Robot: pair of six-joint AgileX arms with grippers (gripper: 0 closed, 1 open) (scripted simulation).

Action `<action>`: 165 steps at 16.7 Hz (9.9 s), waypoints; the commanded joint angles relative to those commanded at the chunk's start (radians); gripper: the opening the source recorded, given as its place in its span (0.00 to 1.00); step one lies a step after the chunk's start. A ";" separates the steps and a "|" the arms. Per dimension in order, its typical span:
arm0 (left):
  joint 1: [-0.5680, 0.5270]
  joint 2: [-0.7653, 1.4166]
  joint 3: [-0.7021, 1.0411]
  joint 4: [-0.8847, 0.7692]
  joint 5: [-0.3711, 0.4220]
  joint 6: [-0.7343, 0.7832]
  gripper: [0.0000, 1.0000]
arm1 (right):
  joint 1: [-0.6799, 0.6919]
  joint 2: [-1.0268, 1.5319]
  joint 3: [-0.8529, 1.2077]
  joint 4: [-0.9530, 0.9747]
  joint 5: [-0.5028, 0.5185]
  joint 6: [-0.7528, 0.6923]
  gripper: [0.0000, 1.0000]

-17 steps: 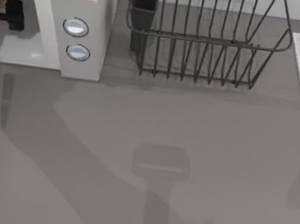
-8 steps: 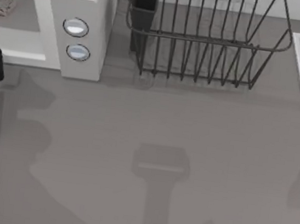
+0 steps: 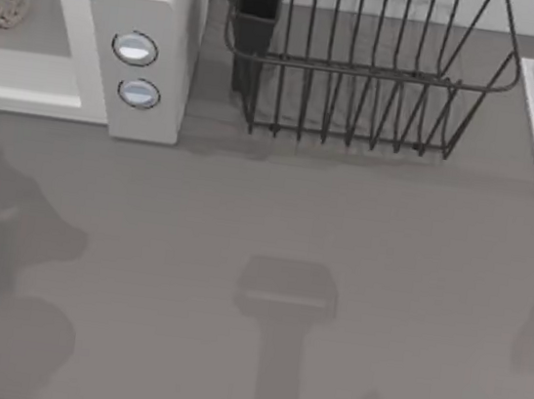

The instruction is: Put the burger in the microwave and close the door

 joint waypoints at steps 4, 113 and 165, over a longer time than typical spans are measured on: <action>-0.005 0.003 0.003 -0.005 -0.002 -0.001 1.00 | 0.000 0.000 0.000 0.000 0.000 0.000 1.00; -0.578 -1.568 -0.222 -0.951 -0.566 -0.125 0.00 | 0.000 0.000 0.000 0.000 0.000 0.000 1.00; 0.694 -0.069 0.578 -1.331 0.363 0.744 0.00 | 0.000 0.000 0.000 0.000 0.000 0.000 1.00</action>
